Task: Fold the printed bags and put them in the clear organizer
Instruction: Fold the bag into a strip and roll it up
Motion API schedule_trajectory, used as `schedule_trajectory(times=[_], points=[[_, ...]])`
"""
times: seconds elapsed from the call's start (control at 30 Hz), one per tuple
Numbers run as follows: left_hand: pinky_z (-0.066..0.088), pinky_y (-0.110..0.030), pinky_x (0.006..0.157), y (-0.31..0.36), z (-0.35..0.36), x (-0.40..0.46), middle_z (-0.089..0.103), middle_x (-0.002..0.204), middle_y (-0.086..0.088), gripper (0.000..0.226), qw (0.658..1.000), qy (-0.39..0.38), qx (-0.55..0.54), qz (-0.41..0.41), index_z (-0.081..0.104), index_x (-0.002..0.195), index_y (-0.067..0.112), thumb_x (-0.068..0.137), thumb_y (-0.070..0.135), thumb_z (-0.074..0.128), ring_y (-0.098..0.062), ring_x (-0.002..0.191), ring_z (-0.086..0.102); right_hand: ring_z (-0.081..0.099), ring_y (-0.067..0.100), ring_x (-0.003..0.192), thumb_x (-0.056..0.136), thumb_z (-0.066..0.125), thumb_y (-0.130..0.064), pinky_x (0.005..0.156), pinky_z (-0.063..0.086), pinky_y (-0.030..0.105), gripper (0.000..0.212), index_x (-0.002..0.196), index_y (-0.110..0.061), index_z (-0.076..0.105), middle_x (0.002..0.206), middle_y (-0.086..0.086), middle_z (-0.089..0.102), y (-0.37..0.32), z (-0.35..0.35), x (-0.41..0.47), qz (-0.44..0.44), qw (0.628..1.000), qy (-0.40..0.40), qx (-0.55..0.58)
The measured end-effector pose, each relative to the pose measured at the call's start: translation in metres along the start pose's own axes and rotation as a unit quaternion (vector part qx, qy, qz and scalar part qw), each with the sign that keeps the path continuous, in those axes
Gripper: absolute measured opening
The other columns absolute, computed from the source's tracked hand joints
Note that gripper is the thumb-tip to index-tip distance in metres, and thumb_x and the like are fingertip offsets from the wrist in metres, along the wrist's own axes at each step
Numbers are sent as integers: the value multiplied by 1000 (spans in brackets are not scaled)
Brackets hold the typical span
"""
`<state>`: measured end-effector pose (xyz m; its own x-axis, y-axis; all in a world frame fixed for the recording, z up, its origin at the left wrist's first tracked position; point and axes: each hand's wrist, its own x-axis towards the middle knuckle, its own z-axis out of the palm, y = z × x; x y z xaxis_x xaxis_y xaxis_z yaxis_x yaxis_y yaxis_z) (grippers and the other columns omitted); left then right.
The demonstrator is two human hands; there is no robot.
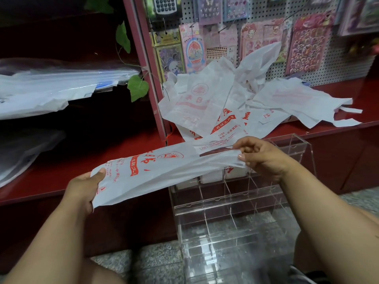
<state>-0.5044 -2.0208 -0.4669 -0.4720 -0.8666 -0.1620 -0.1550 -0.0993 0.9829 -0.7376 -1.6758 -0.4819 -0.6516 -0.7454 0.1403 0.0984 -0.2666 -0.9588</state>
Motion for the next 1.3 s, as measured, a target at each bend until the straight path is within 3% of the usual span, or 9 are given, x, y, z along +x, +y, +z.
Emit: schedule_trajectory(times=[0.17, 0.27, 0.47, 0.63, 0.73, 0.8, 0.97, 1.17, 1.3], points=[[53, -24, 39, 0, 2, 0, 67, 85, -12, 24, 1000, -5, -7, 0, 61, 117, 6, 94, 14, 63, -12, 42, 65, 69, 13, 72, 69, 63, 17, 66, 55, 17, 30, 62, -10, 75, 74, 4, 72, -4, 17, -3, -7, 999, 48, 24], [53, -25, 38, -1, 2, 1, 67, 85, -13, 26, 1000, -2, -15, -3, 60, 118, 5, 94, 14, 63, -13, 42, 65, 66, 10, 92, 77, 46, 25, 81, 48, 11, 49, 80, -13, 78, 92, 1, 72, -8, 24, -4, -7, 985, 35, -170], [54, -27, 39, -2, 2, 2, 66, 87, -14, 19, 1000, 8, -28, 0, 59, 113, 7, 94, 13, 63, -14, 42, 65, 49, 20, 101, 89, 50, -3, 74, 32, 19, 24, 107, -3, 67, 105, 3, 46, 3, 26, 0, -29, 793, 61, -605], [54, -25, 42, -4, 6, -1, 68, 86, -13, 23, 1000, 4, -19, -2, 61, 116, 5, 94, 15, 63, -15, 49, 68, 44, 26, 106, 88, 51, -16, 84, 35, 28, 30, 113, -3, 60, 108, 9, 46, 19, 24, 2, -57, 685, 154, -710], [51, -23, 38, -5, 6, 0, 68, 90, -15, 26, 1000, 3, -15, -9, 60, 118, 3, 94, 14, 63, -13, 45, 67, 50, 12, 96, 90, 55, -17, 80, 37, 24, 29, 115, -11, 67, 102, 0, 53, 15, 25, 0, -59, 799, 163, -575], [51, -23, 38, -4, 5, 0, 68, 86, -14, 24, 1000, -4, -7, -17, 60, 116, 4, 95, 15, 63, -13, 44, 66, 51, 4, 82, 88, 60, -25, 73, 36, 24, 21, 83, -10, 73, 86, -3, 57, 14, 27, 0, -83, 867, 175, -460], [53, -26, 38, -2, 7, -7, 71, 78, -16, 14, 996, -69, 21, -48, 62, 106, 5, 96, 15, 60, -18, 45, 67, 45, 1, 66, 72, 46, -69, 59, 33, 12, 56, 66, -14, 48, 68, 0, 48, 12, 36, 3, -129, 884, 212, -397], [60, -39, 55, 0, 8, -14, 74, 85, -20, 18, 970, -201, 70, -116, 65, 106, -3, 94, 8, 56, -29, 63, 72, 60, 19, 74, 93, 37, -62, 73, 44, 30, 53, 78, -15, 55, 74, 3, 62, 34, 61, 10, 138, 892, 118, -414], [61, -42, 58, -2, 10, -18, 74, 92, -21, 21, 968, -209, 37, -135, 65, 107, -1, 92, 12, 61, -30, 68, 73, 62, 16, 86, 84, 64, -50, 75, 42, 26, 38, 95, -13, 65, 94, 3, 70, 50, 73, 13, 205, 962, 118, -133]])
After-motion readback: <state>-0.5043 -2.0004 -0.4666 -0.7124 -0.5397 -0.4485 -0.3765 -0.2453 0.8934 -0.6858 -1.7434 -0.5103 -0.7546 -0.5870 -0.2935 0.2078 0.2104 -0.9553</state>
